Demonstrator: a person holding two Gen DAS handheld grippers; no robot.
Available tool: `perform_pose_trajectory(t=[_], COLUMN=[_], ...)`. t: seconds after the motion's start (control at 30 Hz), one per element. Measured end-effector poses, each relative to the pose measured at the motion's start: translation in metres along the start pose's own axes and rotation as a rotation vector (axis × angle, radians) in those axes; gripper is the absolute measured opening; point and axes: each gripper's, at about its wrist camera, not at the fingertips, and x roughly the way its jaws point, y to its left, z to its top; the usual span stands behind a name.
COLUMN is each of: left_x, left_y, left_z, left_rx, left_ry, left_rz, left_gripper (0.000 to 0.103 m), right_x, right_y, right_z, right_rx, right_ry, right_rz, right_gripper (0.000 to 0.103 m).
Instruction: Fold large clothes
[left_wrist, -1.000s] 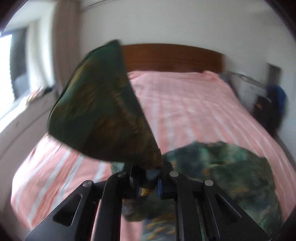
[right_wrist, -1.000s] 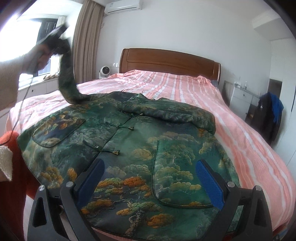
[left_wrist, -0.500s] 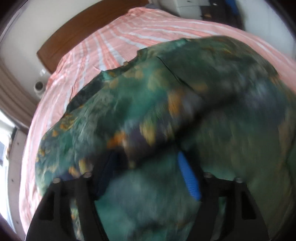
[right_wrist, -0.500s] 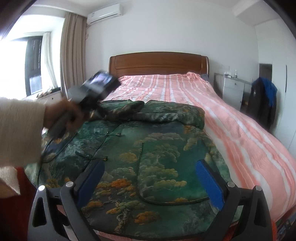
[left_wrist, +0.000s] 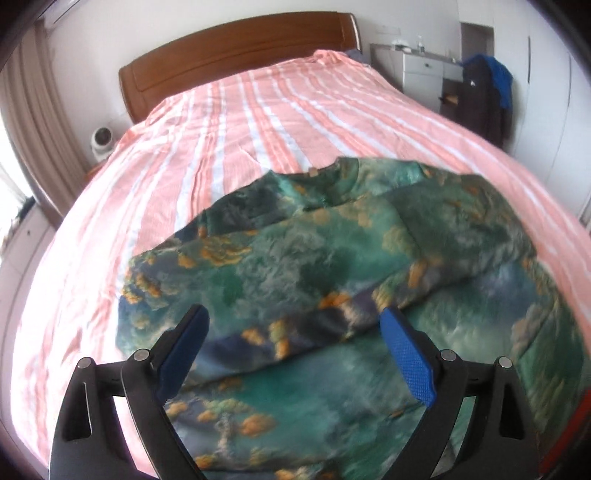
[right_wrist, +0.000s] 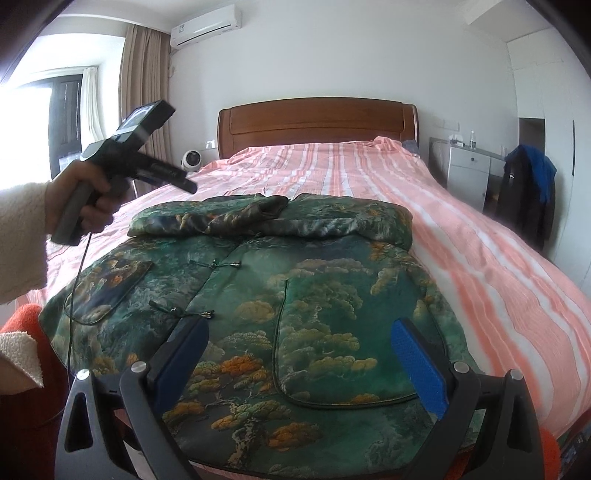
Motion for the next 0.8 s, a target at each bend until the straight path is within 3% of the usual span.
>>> perform_pose_trajectory(t=[0.33, 0.63, 0.8], left_x=[0.029, 0.052, 0.073], left_y=[-0.051, -0.081, -0.090], left_z=[0.003, 0.001, 0.005], left_rx=[0.053, 0.142, 0.130], left_ry=[0.063, 0.117, 0.128], left_rz=[-0.050, -0.040, -0.015], left_gripper=[0.095, 0.095, 0.095], right_x=[0.000, 0.003, 0.003], right_y=[-0.003, -0.007, -0.008], right_z=[-0.001, -0.002, -0.003], right_rx=[0.017, 0.033, 0.040], right_ry=[0.002, 0.016, 0.019], right_rz=[0.004, 0.005, 0.001], right_gripper=[0.098, 0.098, 0.098])
